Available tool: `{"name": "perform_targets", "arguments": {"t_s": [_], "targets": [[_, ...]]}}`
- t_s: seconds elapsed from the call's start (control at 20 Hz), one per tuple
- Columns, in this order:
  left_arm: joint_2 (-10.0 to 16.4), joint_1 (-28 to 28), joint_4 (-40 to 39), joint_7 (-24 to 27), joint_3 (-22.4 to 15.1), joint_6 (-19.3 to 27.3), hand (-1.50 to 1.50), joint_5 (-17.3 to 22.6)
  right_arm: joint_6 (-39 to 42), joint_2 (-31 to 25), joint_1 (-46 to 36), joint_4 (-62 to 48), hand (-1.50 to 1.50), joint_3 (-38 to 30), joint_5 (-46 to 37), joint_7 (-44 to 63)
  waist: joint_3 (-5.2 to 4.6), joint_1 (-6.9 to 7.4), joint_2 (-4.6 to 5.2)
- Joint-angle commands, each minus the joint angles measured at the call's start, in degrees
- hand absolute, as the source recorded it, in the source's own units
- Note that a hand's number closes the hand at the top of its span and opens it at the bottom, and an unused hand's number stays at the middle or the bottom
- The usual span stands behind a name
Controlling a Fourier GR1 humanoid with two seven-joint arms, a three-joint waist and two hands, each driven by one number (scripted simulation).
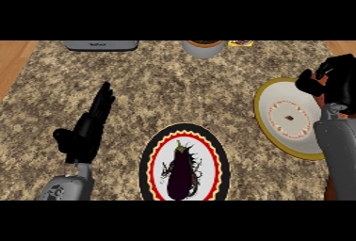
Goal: Pick the sweet potato from the plate and place it in the bowl
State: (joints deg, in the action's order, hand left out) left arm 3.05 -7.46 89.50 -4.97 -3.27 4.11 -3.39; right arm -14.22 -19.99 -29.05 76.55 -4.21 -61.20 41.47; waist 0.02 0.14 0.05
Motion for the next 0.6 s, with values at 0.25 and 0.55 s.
{"name": "perform_targets", "arguments": {"t_s": [0.25,0.55], "targets": [[-0.4,1.6,-1.5,3.5,-0.1,-0.5,0.0,-0.3,-1.1,1.1,5.7,-9.9,-1.5,-8.6,17.5,-15.1,0.03,0.02,0.1],[1.2,0.8,0.7,-0.7,1.9,-2.1,0.0,1.8,-4.3,2.6,4.7,-13.0,-1.5,-11.3,24.6,-28.4,0.01,0.19,0.03]]}}
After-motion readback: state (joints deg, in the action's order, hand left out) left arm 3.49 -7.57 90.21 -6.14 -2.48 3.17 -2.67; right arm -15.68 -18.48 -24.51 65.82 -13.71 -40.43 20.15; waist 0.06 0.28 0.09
